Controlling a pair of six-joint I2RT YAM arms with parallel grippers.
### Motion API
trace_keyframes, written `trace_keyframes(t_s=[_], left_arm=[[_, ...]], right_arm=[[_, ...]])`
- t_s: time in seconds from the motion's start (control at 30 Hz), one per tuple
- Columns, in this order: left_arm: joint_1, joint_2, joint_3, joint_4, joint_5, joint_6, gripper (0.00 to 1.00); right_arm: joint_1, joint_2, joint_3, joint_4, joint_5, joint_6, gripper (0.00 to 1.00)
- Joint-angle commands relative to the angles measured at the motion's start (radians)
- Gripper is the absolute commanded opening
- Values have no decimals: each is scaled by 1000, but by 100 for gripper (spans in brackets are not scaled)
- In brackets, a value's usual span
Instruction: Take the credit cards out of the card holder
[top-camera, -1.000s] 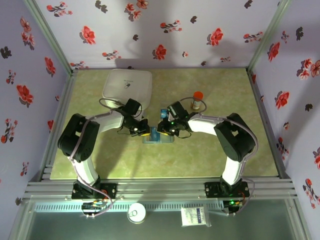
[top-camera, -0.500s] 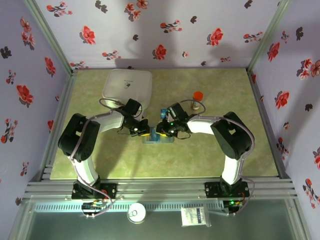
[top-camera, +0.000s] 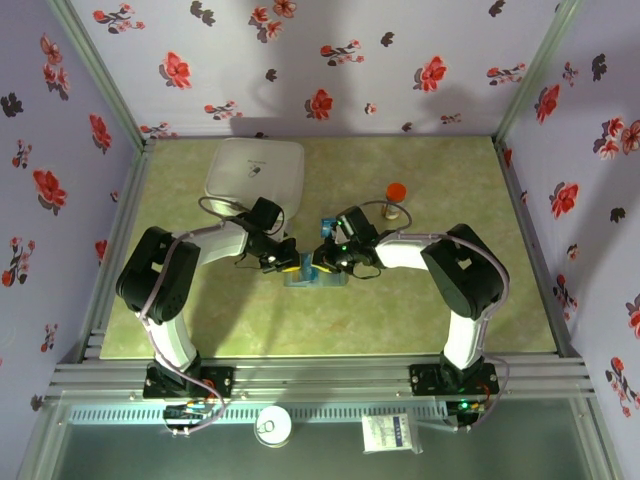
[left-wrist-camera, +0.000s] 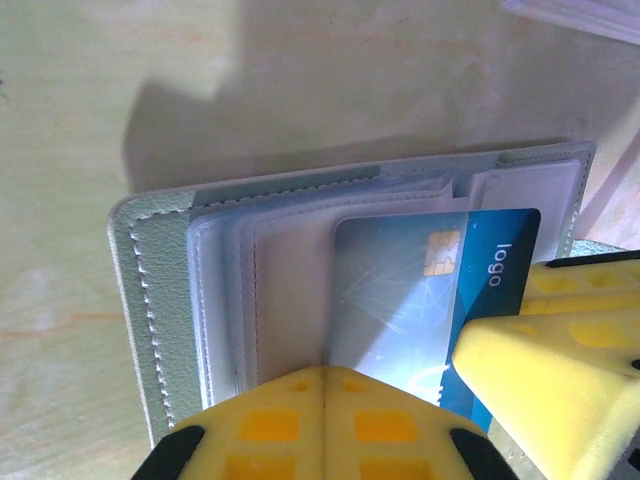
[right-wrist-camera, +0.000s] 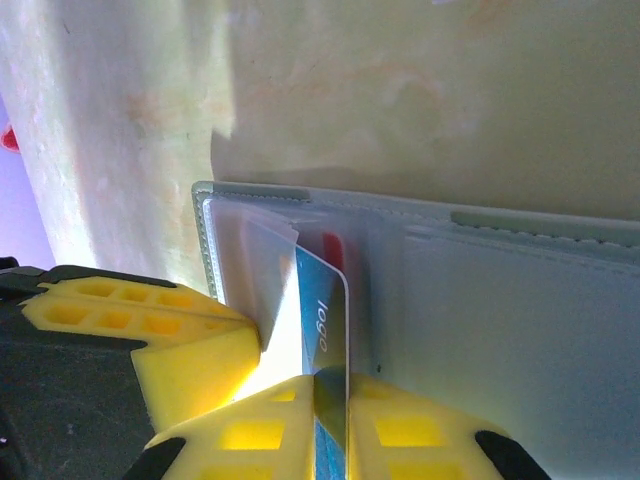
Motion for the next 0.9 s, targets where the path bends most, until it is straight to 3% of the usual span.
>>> trace_keyframes(t_s=[0.0,0.57,0.87], left_arm=[[-3,-7,-9,-50,-39,6,0],[-2,-49,1,-43,-32,-13,0],[6,-103,-7,-35,-28,-17,0]], right_arm=[[-12,-36,-22,-49,32,-22,13],[-32,-165,-13,-214,97,-132,9],[-39,-191,163,-517,164,-482,3]])
